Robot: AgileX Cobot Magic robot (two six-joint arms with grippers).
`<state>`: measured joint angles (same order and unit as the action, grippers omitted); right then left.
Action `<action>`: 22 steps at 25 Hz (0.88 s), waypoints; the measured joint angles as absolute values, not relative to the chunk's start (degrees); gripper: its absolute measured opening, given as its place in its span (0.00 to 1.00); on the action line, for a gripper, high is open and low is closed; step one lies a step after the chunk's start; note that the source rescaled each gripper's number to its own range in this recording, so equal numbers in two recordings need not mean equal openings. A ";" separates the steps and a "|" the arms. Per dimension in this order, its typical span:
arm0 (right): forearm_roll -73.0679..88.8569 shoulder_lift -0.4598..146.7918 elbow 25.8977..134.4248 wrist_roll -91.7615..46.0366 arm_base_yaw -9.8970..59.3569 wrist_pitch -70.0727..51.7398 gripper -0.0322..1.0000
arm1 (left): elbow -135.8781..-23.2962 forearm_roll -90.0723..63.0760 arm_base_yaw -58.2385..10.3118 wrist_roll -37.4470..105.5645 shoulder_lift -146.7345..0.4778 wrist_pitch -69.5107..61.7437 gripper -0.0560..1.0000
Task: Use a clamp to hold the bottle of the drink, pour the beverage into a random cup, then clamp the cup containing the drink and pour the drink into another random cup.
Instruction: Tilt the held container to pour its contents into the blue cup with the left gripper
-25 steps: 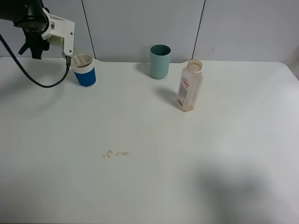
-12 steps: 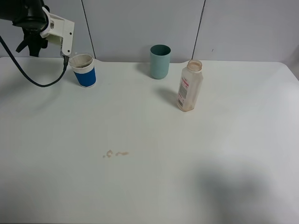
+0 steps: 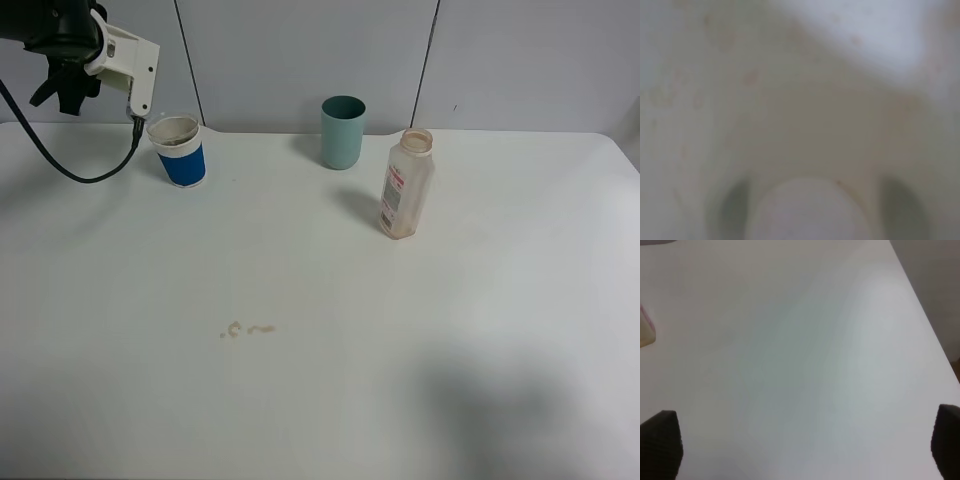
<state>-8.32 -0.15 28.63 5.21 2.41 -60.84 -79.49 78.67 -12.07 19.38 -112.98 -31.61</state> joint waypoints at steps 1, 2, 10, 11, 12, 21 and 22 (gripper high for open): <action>-8.32 -0.15 28.63 5.21 2.41 -60.84 1.00 | -79.49 78.73 -12.28 19.38 -112.98 -31.61 0.06; -8.32 -0.15 28.63 5.21 2.41 -60.84 1.00 | -79.49 78.79 -12.54 19.38 -112.98 -31.67 0.06; -8.32 -0.15 28.63 5.21 2.41 -60.84 1.00 | -79.49 80.19 -14.42 19.38 -112.98 -33.25 0.06; -8.32 -0.15 28.63 5.21 2.41 -60.84 1.00 | -79.49 80.69 -14.62 19.38 -112.98 -33.38 0.06; -8.32 -0.15 28.63 5.21 2.41 -60.84 1.00 | -79.49 81.08 -14.73 19.38 -112.98 -33.69 0.06; -8.32 -0.15 28.63 5.21 2.41 -60.84 1.00 | -79.49 84.25 -15.49 19.38 -112.98 -36.09 0.06; -8.32 -0.15 28.63 5.21 2.41 -60.84 1.00 | -79.49 84.35 -15.49 19.38 -112.96 -36.16 0.06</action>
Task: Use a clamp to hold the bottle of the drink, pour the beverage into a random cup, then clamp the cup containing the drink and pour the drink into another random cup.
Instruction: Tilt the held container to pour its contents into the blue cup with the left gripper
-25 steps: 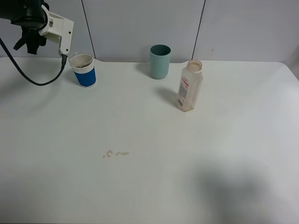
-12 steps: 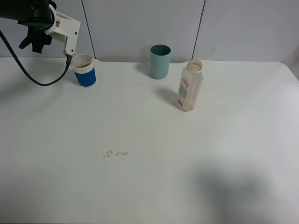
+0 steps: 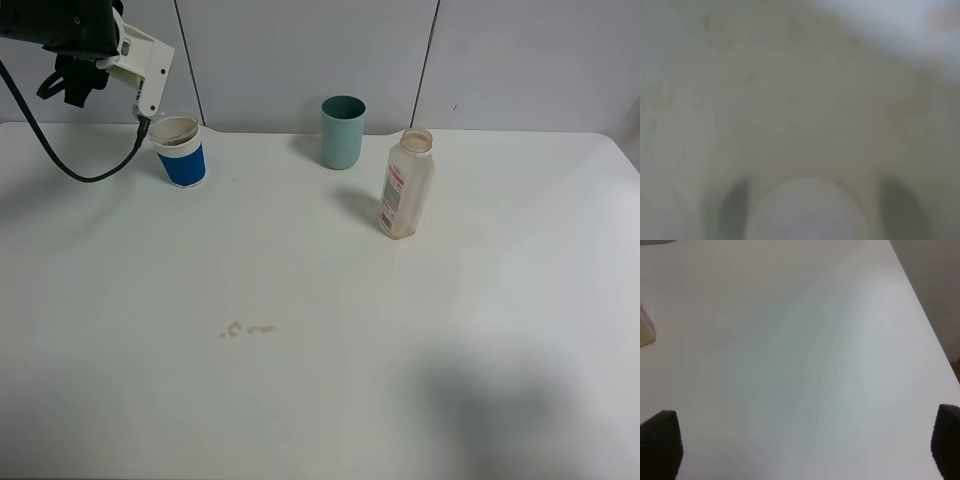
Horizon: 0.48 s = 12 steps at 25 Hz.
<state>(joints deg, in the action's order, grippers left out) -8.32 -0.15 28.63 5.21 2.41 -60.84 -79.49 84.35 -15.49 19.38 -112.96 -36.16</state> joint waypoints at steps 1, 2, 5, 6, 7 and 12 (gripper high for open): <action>-8.32 -0.15 28.63 5.21 2.41 -60.84 1.00 | -79.49 84.35 -15.49 19.38 -112.96 -36.21 0.06; -8.32 -0.15 28.63 5.21 2.41 -60.84 1.00 | -79.49 84.22 -15.49 19.09 -112.91 -36.21 0.06; -8.32 -0.15 28.63 5.21 2.41 -60.84 1.00 | -79.49 82.70 -15.49 18.17 -112.55 -36.21 0.06; -8.32 -0.15 28.63 5.21 2.41 -60.84 1.00 | -79.49 81.45 -15.49 18.05 -112.47 -36.21 0.06; -8.32 -0.15 28.63 5.21 2.41 -60.84 1.00 | -79.56 79.62 -15.49 17.93 -112.42 -36.21 0.06; -8.32 -0.15 28.63 5.21 2.41 -60.84 1.00 | -79.56 68.34 -15.49 17.80 -112.38 -35.54 0.06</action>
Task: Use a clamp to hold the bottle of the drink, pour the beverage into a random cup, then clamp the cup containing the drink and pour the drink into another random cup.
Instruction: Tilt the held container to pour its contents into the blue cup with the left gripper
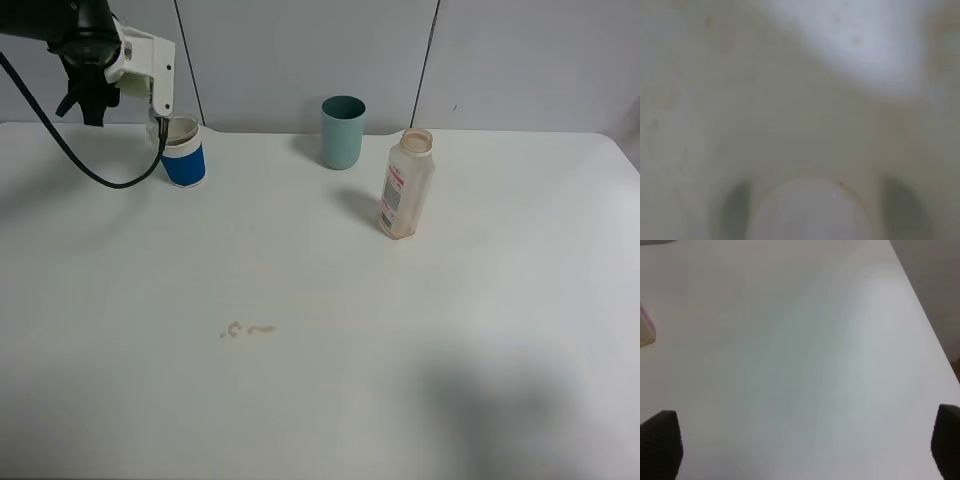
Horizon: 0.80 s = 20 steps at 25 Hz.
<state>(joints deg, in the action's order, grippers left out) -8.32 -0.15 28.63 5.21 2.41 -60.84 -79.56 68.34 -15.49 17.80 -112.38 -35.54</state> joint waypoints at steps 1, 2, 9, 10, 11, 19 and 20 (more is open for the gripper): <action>-8.32 -0.15 28.63 5.21 2.41 -60.84 1.00 | -79.56 66.38 -15.49 17.74 -112.38 -35.36 0.06; -8.32 -0.15 28.63 5.21 2.41 -60.84 1.00 | -79.56 64.75 -15.49 17.74 -112.38 -34.96 0.06; -8.32 -0.15 28.63 5.21 2.41 -60.84 1.00 | -79.56 58.81 -14.61 17.39 -111.62 -32.33 0.06; -8.32 -0.15 28.63 5.21 2.41 -60.84 1.00 | -79.56 58.12 -14.15 16.81 -111.21 -31.45 0.06; -8.32 -0.15 28.63 5.21 2.41 -60.84 1.00 | -79.56 57.55 -13.71 16.35 -110.78 -30.83 0.06; -8.32 -0.15 28.63 5.21 2.41 -60.84 1.00 | -78.86 50.96 -8.89 12.17 -106.44 -25.94 0.06; -8.32 -0.15 28.63 5.21 2.41 -60.84 1.00 | -78.27 49.89 -8.38 11.76 -105.87 -24.96 0.06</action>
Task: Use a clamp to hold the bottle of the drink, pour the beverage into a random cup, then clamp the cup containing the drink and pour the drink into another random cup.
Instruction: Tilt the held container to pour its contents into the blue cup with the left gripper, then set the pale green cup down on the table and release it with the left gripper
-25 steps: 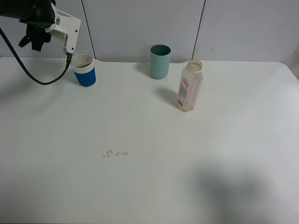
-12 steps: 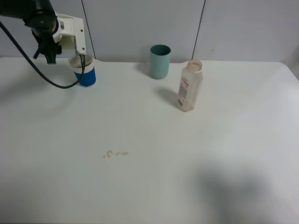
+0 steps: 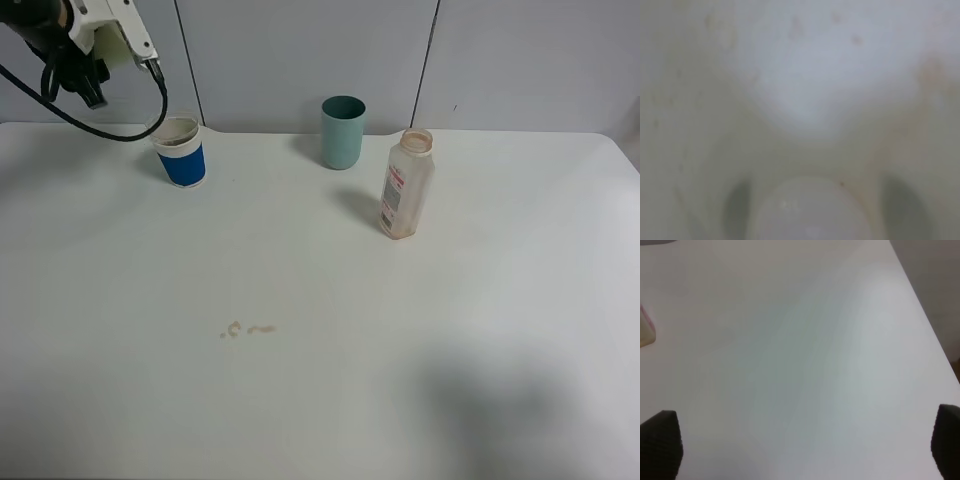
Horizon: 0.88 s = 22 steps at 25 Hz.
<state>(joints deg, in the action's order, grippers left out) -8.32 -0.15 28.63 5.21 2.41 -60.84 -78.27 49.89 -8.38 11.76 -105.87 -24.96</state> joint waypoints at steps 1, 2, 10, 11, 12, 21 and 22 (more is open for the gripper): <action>-8.32 -0.15 28.63 5.21 2.41 -60.84 1.00 | -77.43 48.75 -7.75 11.54 -105.34 -23.53 0.06; -8.32 -0.15 28.63 5.21 2.41 -60.84 1.00 | -76.31 47.67 -7.12 11.43 -104.78 -21.88 0.06; -8.32 -0.15 28.63 5.21 2.41 -60.84 1.00 | -66.42 39.39 -1.50 11.38 -100.48 -10.42 0.06; -8.32 -0.15 28.63 5.21 2.41 -60.84 1.00 | -65.31 38.52 -0.84 11.38 -100.03 -9.12 0.06; -8.32 -0.15 28.63 5.21 2.41 -60.84 1.00 | -64.16 37.55 -0.05 11.38 -99.51 -7.56 0.06; -8.32 -0.15 28.63 5.21 2.41 -60.84 1.00 | -51.77 28.65 6.03 11.38 -96.26 12.93 0.06; -8.32 -0.15 28.63 5.21 2.41 -60.84 1.00 | -50.48 27.75 6.42 11.38 -96.26 15.46 0.06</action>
